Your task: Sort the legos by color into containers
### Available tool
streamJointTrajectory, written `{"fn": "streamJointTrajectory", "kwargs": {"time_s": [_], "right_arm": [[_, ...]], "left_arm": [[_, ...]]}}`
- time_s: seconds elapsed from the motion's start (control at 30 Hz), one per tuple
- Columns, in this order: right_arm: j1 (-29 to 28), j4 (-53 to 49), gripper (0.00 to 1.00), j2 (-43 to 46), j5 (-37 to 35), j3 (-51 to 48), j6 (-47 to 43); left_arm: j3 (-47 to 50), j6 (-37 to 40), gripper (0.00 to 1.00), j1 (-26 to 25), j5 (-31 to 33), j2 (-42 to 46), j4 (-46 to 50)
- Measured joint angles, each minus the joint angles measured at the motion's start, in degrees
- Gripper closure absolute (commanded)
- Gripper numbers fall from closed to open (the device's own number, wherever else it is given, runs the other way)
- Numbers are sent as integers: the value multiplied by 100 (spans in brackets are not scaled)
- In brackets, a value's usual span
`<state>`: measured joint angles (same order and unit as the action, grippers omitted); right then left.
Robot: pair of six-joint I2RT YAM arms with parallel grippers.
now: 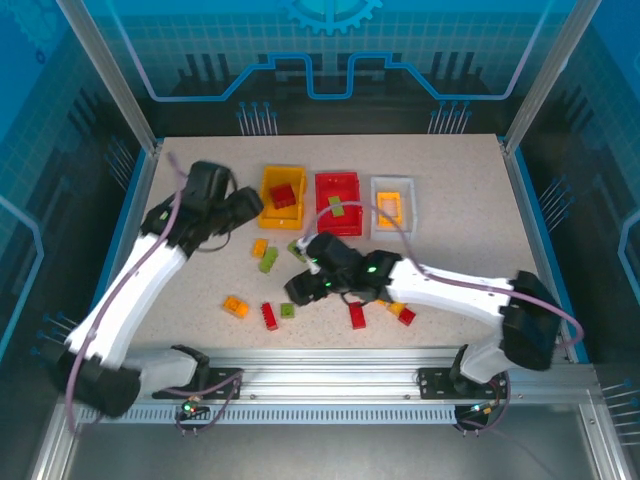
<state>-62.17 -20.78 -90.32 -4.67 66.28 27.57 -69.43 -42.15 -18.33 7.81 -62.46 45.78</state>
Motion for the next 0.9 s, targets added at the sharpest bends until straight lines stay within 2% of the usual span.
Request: {"fn": "streamJointTrajectory", "kwargs": {"time_s": [0.13,0.2,0.47,0.6,0.83,0.9], "right_arm": [[-538,-55,17,-1351,245,1080,-356],[-667,-151,16,-1888,284,1578,-479],[-717,-767,16,-3602,175,3397,-748],[-717,-1058,26,-4089,149,3954,-876],[-717,-1353,59,-4625,17,4669,-927],[-717,-1379,64,-4634,-22,4706,-870]], "left_arm": [[466,-260,32,0,55,1611,769],[509,-369,32,0,118,2103,1182],[776,-813,32,0,323,3296,2638],[776,-916,32,0,354,3381,2916],[778,-962,32,0,354,3381,2964],[778,-964,32,0,352,3381,2962]]}}
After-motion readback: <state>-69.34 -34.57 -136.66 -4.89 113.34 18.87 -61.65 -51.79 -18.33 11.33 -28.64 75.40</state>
